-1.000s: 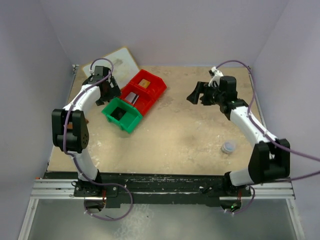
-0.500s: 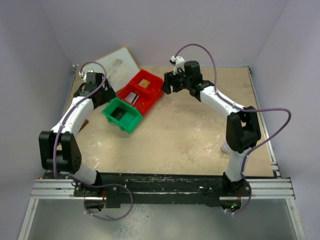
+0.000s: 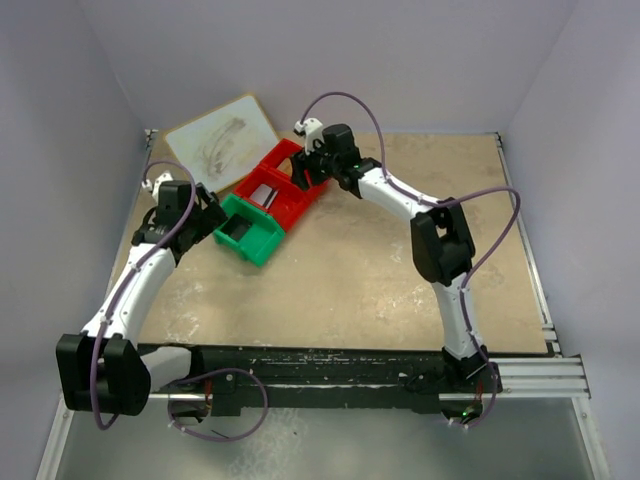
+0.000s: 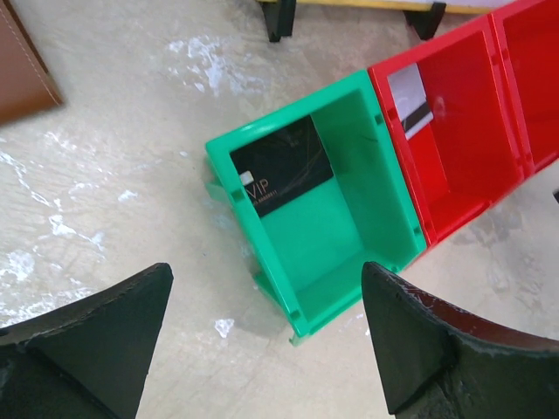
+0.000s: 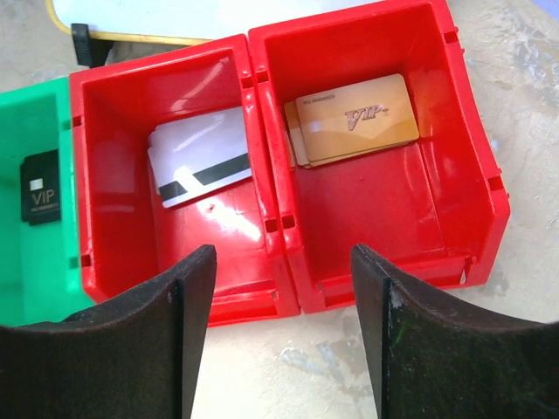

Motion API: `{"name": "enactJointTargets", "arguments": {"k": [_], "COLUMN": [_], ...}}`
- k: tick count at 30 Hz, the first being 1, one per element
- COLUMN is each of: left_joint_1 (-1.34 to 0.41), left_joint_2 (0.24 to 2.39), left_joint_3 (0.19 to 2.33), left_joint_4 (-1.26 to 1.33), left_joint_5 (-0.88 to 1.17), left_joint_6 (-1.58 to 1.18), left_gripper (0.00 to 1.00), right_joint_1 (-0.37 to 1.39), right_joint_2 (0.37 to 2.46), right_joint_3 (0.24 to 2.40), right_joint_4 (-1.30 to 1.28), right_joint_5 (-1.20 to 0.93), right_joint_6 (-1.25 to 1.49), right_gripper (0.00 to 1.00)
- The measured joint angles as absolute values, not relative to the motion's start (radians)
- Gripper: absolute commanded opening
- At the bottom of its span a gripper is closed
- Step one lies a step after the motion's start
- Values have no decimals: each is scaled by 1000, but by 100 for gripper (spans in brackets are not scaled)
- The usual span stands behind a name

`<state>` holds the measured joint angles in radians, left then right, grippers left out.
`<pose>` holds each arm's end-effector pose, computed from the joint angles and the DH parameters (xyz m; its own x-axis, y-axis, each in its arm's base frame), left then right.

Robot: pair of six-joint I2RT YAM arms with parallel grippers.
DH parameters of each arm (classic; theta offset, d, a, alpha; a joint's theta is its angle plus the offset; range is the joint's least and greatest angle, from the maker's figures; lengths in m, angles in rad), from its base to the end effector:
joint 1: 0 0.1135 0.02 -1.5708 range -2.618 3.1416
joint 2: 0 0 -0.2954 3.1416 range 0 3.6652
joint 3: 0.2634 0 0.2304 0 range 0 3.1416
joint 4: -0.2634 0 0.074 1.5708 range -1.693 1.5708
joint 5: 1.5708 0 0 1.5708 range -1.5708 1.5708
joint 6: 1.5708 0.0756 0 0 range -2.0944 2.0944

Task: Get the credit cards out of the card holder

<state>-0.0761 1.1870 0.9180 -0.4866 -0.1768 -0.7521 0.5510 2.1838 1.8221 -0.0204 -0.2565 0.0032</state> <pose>0.2481 -0.0056 0.2843 -0.4632 -0.6391 -0.6139 -0.5057 0.7595 -0.4092 0.4635 0.3073 0.2776 -0.3199 -0.1930 -0.9276 -0.7059 0.7015 0.0976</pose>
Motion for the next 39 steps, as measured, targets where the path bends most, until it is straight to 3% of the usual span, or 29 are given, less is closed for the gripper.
{"name": "enactJointTargets", "arguments": {"k": [13,24,39], "left_joint_1": [-74,-74,-74], "left_joint_2": [1170,1194,1209], "left_joint_3": [872,872,871], "left_joint_4": [-488,-483,-479], "left_joint_5": [-65,7,32], "left_joint_6": [-766,-764,-763], "left_gripper": [86,85,85], "right_joint_1": [570,594,607], "right_joint_2": [2309,2328,2298], "right_joint_3": [1938,1951,1873], "right_joint_4": [-89,-113,-27], "right_joint_5": [-243,-119,-4], "right_joint_6": [-1,15,28], "right_gripper": [60,40,25]}}
